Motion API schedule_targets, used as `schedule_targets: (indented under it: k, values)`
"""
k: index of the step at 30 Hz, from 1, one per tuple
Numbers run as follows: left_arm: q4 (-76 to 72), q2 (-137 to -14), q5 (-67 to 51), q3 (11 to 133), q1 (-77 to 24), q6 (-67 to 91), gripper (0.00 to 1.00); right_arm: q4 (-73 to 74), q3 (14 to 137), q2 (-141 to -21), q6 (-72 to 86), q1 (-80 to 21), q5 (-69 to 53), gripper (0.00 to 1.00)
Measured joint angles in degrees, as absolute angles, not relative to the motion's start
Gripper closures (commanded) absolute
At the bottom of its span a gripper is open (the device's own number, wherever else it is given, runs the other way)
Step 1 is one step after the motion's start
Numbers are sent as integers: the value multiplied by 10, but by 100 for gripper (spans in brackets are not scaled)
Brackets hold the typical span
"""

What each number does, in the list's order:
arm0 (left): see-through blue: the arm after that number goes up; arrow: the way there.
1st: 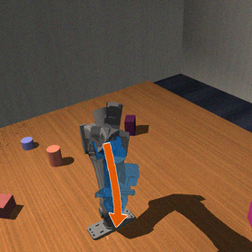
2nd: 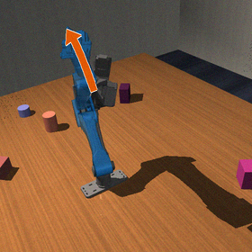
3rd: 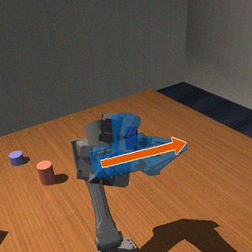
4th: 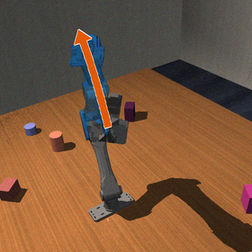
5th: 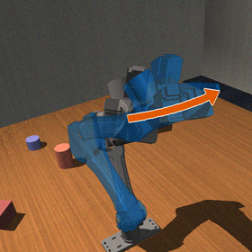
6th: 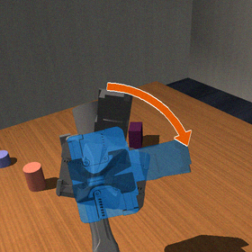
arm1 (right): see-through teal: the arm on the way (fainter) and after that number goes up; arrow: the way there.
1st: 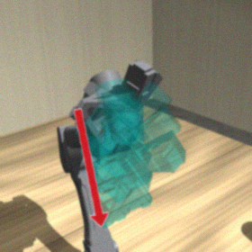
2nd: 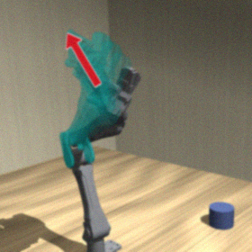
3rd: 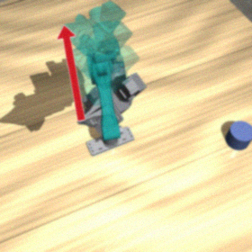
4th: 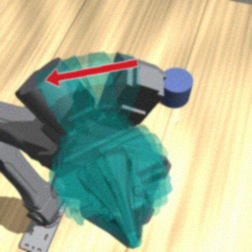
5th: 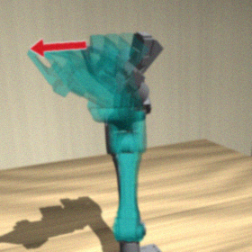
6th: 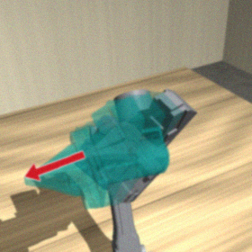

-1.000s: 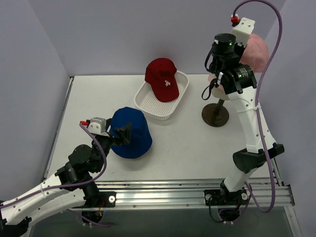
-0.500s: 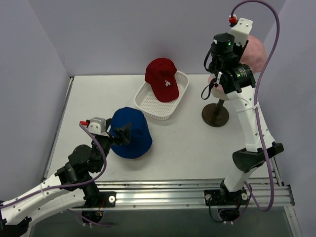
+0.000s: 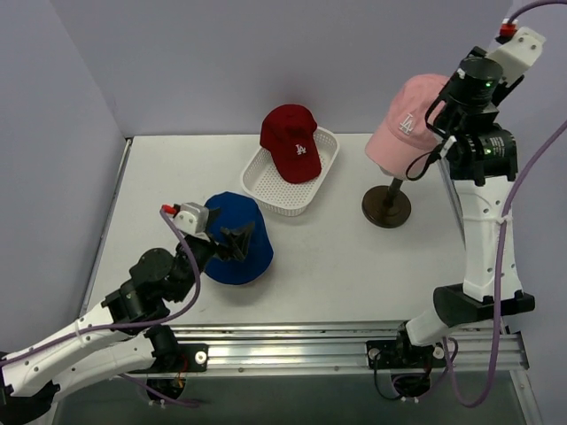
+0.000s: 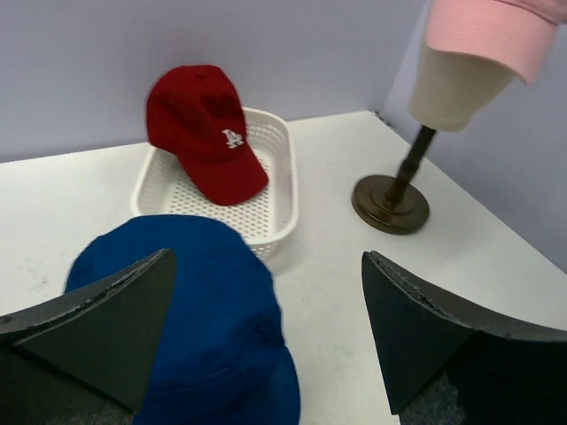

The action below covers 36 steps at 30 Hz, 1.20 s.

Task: Stack the hats

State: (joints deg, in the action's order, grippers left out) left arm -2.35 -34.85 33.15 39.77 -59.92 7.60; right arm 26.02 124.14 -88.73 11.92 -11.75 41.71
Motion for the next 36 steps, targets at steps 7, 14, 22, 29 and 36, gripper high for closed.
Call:
schedule_targets:
  k: [7, 14, 22, 29, 36]
  values:
    - [35, -525, 236, 594, -600, 86, 5, 265, 1239, -881, 177, 36, 321, 58]
    - [44, -659, 191, 696, -601, 83, 5, 266, 1210, -899, 210, 68, 238, 59]
    - [75, -701, 178, 730, -601, 74, 5, 246, 1151, -906, 214, 70, 180, 58]
    - [57, -586, 212, 606, -601, 89, 5, 227, 1132, -906, 216, 74, 178, 56]
    - [15, -505, 269, 508, -608, 102, 6, 234, 1155, -903, 206, 74, 158, 50]
